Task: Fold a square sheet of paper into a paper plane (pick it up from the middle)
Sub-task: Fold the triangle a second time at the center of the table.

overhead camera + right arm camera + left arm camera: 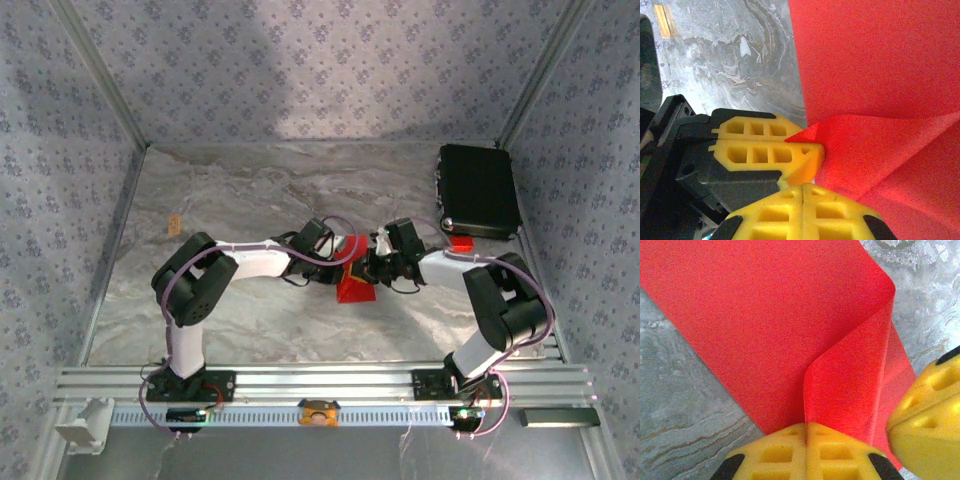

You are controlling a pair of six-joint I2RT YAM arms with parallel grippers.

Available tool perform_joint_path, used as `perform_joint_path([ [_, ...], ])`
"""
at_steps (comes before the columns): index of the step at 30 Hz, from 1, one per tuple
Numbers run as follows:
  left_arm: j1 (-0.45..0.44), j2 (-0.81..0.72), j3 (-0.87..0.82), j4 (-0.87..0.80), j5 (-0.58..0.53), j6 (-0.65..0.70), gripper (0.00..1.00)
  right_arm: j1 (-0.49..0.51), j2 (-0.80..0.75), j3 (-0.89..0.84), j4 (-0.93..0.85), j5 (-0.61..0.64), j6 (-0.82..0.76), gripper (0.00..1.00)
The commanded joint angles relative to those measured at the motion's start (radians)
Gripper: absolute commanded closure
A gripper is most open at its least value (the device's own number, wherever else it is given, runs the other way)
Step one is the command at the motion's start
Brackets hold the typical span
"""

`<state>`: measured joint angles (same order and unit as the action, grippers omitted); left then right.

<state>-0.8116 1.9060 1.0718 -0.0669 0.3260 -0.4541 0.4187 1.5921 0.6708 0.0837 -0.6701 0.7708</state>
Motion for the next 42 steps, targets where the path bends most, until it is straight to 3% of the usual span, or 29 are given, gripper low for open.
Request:
perform_joint_path([
  [1,-0.002,0.024,0.008,-0.008,0.012,0.009,0.95,0.009,0.033,0.038,0.037,-0.020,0.022,1.00],
  [14,-0.001,0.024,0.008,-0.015,0.014,0.014,0.95,-0.012,0.129,-0.002,0.055,0.008,0.019,1.00],
  [23,0.000,0.033,0.019,-0.036,0.017,0.018,0.95,-0.032,0.111,-0.033,0.086,-0.001,0.029,1.00],
  [33,0.000,0.036,0.028,-0.050,0.022,0.015,0.95,-0.075,0.063,0.064,-0.072,0.056,-0.048,1.00],
  [42,-0.001,0.036,0.028,-0.056,0.021,0.017,0.95,-0.107,0.138,-0.023,-0.022,0.103,-0.001,1.00],
])
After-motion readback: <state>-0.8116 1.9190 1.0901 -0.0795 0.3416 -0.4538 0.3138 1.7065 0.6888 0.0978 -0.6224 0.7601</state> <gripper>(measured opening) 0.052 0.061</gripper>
